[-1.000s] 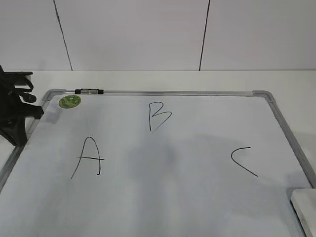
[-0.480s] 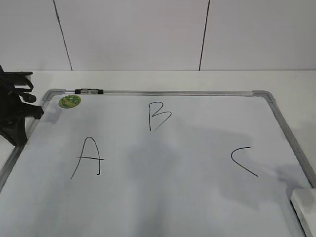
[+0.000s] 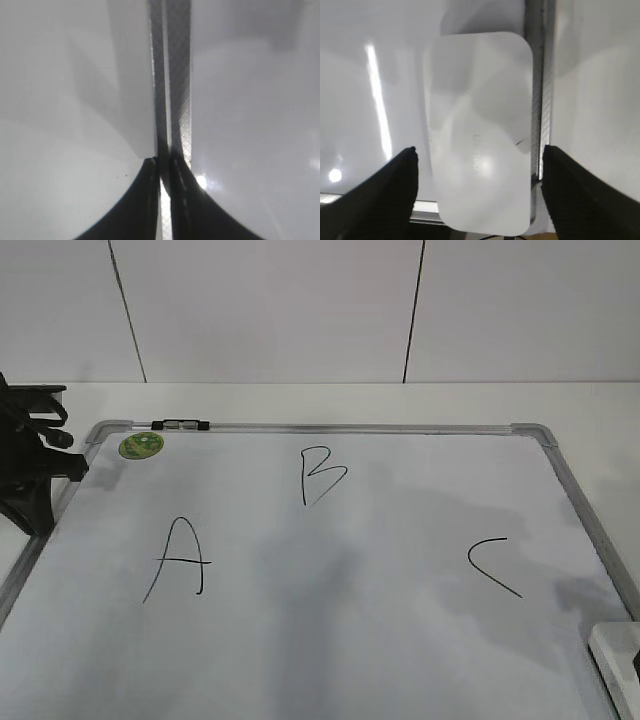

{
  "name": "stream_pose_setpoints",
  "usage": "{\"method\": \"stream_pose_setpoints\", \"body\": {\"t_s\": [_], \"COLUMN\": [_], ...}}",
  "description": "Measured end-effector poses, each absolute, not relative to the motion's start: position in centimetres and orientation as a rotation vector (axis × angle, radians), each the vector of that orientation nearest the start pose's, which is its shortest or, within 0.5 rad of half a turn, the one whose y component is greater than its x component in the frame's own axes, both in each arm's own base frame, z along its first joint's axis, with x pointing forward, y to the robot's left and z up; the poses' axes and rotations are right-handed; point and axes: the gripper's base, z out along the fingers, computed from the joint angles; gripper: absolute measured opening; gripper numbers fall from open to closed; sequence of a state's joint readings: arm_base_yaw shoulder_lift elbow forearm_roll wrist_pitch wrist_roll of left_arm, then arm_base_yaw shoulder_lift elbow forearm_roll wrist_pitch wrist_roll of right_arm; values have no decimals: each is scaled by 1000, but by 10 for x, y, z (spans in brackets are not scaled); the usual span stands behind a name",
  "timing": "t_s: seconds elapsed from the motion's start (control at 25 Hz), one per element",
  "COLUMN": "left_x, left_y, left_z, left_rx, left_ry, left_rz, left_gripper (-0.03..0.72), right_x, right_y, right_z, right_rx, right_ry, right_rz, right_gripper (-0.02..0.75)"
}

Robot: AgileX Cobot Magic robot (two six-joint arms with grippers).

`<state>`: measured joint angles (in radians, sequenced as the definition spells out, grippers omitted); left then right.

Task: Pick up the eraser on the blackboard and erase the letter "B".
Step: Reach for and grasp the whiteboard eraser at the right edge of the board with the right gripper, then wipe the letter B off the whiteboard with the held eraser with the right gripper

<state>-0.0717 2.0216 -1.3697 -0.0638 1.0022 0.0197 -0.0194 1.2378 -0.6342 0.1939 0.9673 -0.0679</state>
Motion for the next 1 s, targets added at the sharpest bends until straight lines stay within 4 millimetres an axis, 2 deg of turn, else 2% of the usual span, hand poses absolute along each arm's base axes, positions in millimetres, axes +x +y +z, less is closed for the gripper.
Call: {"method": "stream_pose_setpoints", "body": {"t_s": [0.32, 0.68, 1.0], "left_x": [380, 380, 381], "left_y": [-32, -32, -31], "left_z": [154, 154, 154], "left_rx": [90, 87, 82], "left_ry": [3137, 3137, 3137], "left_rz": [-85, -85, -88], "left_gripper": [20, 20, 20], "right_x": [180, 182, 163], "right_y": [9, 9, 9], "right_z": [200, 200, 207], "right_rx": [72, 78, 61], "right_ry": [3043, 3013, 2892], "right_rz": [212, 213, 199], "right_gripper": [583, 582, 582]}}
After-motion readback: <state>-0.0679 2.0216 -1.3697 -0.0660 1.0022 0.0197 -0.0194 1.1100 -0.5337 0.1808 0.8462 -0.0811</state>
